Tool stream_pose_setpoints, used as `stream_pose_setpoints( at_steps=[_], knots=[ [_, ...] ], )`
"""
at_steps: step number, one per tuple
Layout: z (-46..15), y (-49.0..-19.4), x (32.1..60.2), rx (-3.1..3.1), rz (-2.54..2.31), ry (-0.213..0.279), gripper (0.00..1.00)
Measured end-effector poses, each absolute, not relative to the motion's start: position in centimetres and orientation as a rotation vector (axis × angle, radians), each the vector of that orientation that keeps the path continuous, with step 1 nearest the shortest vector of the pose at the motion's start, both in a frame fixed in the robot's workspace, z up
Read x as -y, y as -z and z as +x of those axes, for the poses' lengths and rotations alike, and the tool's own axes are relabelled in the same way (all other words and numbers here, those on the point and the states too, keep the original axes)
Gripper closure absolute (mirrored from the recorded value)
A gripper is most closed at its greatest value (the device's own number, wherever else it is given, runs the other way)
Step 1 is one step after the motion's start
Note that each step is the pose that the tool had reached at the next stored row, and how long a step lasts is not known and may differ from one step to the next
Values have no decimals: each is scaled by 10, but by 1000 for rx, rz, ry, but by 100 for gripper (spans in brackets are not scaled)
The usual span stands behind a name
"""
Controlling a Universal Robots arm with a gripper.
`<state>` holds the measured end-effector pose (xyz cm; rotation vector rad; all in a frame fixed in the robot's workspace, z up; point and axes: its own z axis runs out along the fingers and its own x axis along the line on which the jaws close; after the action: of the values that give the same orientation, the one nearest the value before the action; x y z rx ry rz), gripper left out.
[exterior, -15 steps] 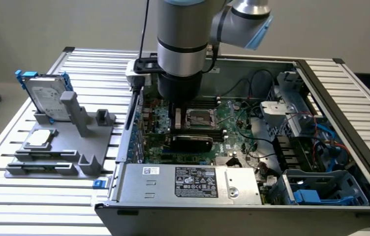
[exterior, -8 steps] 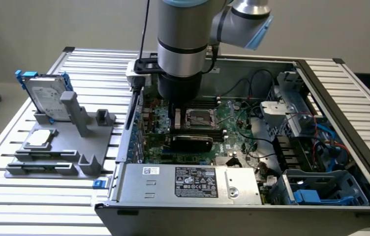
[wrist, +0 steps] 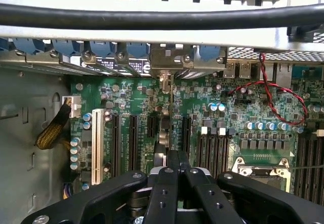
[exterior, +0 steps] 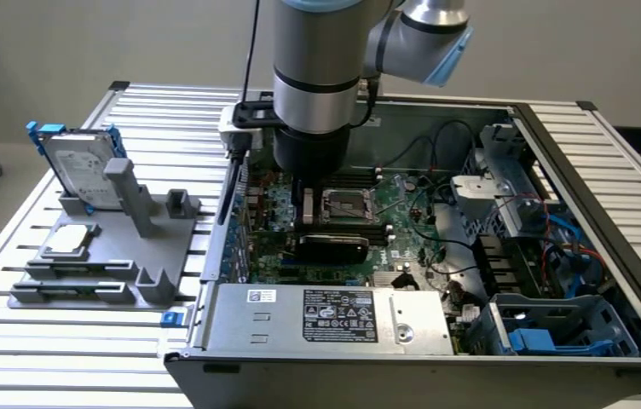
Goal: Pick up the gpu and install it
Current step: 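Press down on the gpu until it lock into place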
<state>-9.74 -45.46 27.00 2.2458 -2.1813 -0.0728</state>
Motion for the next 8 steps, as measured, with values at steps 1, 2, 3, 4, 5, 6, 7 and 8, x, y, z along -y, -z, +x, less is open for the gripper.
stream_pose_setpoints(
  at_steps=[1, 2, 3, 4, 5, 6, 7, 8],
  knots=[
    [-97, -270, 455, 2181, 2245, 71, 89],
    [-97, -270, 454, 2180, 2244, 70, 89],
    [-97, -269, 454, 2180, 2244, 69, 89],
    [-97, -269, 454, 2179, 2244, 68, 89],
    [-97, -269, 454, 2179, 2243, 68, 89],
    [-97, -269, 454, 2179, 2243, 68, 89],
    [-97, -268, 454, 2179, 2243, 68, 89],
    [-97, -267, 454, 2180, 2244, 68, 89]
  ],
)
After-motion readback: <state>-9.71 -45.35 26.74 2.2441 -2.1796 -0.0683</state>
